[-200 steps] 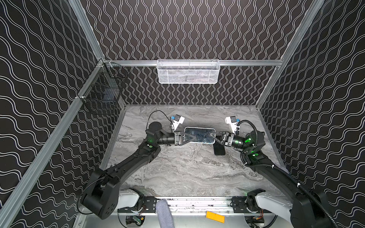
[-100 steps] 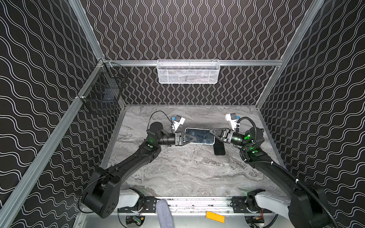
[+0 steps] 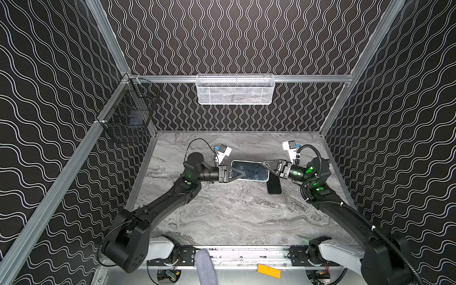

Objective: Put the phone into the phone case

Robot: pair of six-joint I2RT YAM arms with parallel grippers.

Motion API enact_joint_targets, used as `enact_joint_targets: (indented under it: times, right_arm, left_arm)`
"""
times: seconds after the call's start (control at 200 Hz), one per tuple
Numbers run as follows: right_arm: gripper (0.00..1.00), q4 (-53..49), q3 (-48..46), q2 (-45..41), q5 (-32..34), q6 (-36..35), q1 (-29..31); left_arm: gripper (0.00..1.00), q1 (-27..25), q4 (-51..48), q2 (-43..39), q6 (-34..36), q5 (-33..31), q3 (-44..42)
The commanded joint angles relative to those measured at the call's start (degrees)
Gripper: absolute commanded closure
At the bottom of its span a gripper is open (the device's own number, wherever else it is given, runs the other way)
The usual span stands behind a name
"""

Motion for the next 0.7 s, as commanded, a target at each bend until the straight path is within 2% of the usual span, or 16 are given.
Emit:
enact_joint_targets:
  times: [0.0,0.045,0.105,0.19,0.245,0.375,0.475,0.601,0.696]
  right_arm:
    - [1.00,-1.9,1.0,-1.2,1.8,-4.3,0.1]
    - [1.00,-2.0,1.0,-1.5,1.6,-4.5,0.1]
    - [0.76,-2.0,1.1,-2.0,0.7,-4.4,0.0]
    - [0.55,-5.1,2.2,-3.5,0.3,-6.2,-1.0]
    - [0.47,-8.8,3.2,-5.2,0.6,-8.3,-2.2]
    - [0.38,-14.7,4.8,-8.3,-0.4,-12.5,-5.8]
    - [0.33,-18.3,6.9,-7.4,-5.9,-17.2,-6.3]
    - [0.29,-20.9,10.4,-1.8,-17.2,-21.1,-6.2]
    - [0.27,-21.5,11.7,1.4,-20.2,-22.9,-5.1]
  left_arm:
    - [1.00,0.0,-3.9,0.8,1.4,-1.9,0.4]
    - [1.00,0.0,-3.5,0.7,1.2,-1.7,0.4]
    - [1.00,0.1,-3.7,0.8,1.5,-1.0,0.9]
    - [1.00,0.1,-6.8,0.4,4.0,0.3,1.6]
    - [1.00,0.1,-12.0,-0.1,8.0,1.2,3.0]
    - [1.00,0.1,-35.0,-1.0,24.1,1.3,9.3]
    - [1.00,0.1,-46.8,-0.5,32.7,1.2,13.9]
    - [1.00,-0.2,-48.5,0.3,35.1,3.7,16.5]
    - [1.00,-0.7,-48.0,0.4,35.5,3.6,17.3]
